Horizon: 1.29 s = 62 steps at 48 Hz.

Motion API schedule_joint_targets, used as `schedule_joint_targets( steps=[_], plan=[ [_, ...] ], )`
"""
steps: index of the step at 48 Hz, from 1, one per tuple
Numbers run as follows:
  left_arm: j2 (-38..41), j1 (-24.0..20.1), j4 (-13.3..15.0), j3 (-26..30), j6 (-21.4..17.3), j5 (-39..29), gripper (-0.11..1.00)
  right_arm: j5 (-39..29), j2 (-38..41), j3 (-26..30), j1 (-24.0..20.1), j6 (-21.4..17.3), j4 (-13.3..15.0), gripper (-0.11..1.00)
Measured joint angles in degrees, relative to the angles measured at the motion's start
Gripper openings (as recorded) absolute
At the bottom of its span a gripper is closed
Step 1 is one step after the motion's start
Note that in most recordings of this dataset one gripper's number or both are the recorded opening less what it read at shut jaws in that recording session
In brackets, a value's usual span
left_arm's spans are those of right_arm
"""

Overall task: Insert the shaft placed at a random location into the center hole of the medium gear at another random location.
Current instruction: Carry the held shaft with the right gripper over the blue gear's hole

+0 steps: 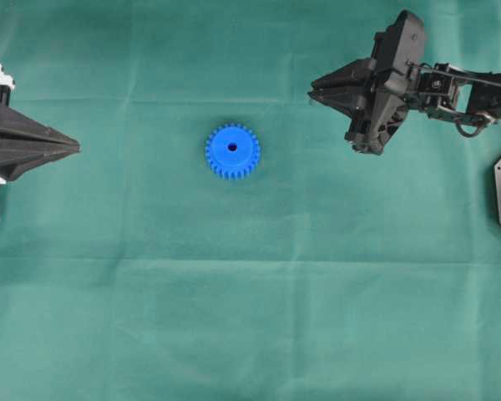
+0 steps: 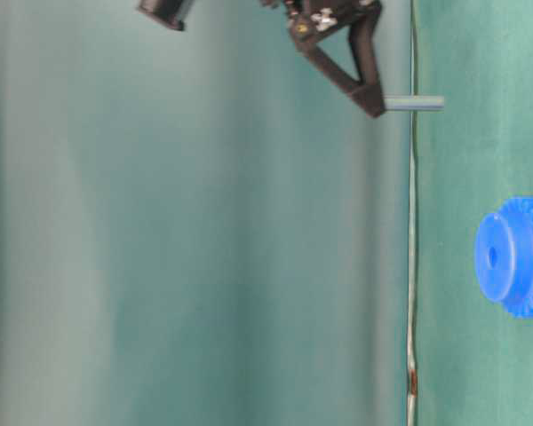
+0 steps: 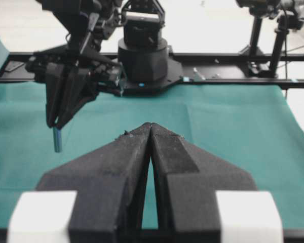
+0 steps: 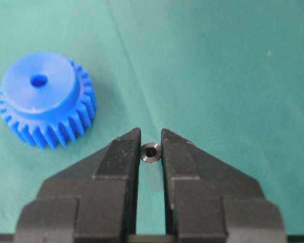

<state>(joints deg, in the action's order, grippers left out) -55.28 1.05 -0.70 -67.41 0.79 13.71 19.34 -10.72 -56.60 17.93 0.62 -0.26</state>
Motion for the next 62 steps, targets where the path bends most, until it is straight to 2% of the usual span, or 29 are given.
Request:
schedule_joint_targets(
  steps=[32,44,62],
  plan=[
    [0.0,0.0,0.0,0.0,0.0,0.0,0.00,-1.1,-0.1,1.1,-0.7,0.0,-0.3,0.13],
    [0.0,0.0,0.0,0.0,0.1,0.0,0.00,-1.2,4.1,5.4,-4.7,0.0,-1.6,0.13],
    [0.0,0.0,0.0,0.0,0.1,-0.1,0.00,-1.3,11.4,13.8,-9.5,0.0,-1.8,0.13]
  ],
)
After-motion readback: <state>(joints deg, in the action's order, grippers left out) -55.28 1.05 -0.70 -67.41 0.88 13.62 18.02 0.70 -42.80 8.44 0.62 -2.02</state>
